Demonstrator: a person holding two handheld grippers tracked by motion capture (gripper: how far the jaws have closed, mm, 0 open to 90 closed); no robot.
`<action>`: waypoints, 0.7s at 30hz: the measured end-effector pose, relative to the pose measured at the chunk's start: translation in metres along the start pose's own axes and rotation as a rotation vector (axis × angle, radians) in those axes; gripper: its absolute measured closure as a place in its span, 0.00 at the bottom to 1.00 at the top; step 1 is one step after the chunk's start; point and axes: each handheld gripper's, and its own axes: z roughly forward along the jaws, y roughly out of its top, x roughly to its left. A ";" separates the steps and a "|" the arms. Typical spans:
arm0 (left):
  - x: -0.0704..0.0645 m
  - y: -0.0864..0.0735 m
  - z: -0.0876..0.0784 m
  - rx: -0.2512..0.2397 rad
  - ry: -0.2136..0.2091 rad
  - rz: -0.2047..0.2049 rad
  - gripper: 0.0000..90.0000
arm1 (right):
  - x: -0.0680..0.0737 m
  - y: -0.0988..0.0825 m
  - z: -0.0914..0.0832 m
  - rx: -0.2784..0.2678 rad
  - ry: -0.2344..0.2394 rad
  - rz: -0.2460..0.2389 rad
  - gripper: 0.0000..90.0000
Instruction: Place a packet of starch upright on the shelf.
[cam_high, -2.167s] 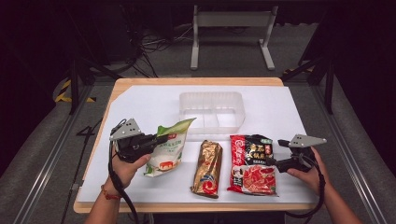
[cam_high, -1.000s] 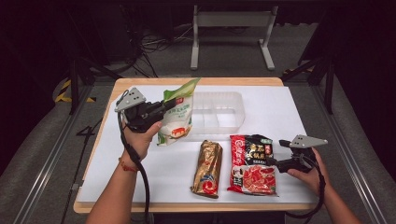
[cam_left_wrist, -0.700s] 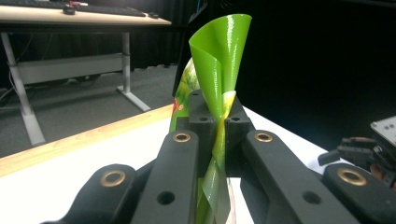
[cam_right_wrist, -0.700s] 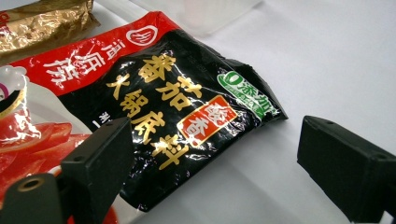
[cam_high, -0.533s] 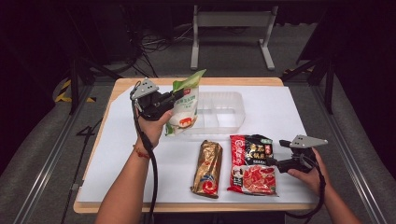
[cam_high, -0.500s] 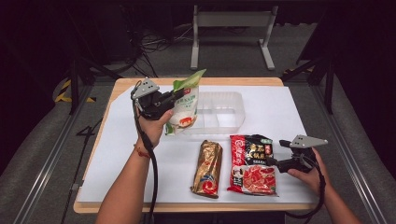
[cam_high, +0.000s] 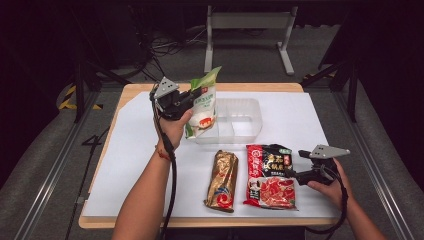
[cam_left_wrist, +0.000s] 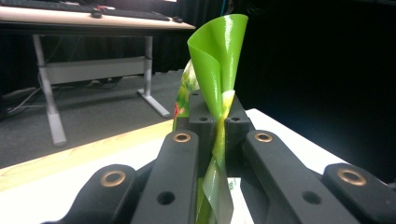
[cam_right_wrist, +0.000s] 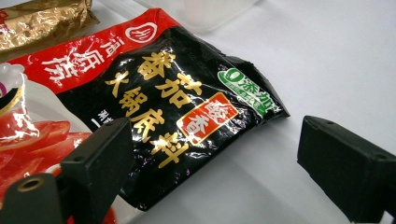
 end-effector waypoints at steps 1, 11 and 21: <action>0.001 0.000 0.002 -0.002 0.006 0.001 0.96 | 0.000 0.000 0.000 -0.001 0.000 0.001 0.13; 0.005 -0.004 0.026 -0.002 0.080 0.036 0.96 | 0.000 -0.001 0.001 0.009 0.002 -0.008 0.13; 0.011 -0.025 0.047 -0.031 0.103 0.005 0.96 | 0.000 -0.002 0.001 0.012 0.003 -0.013 0.13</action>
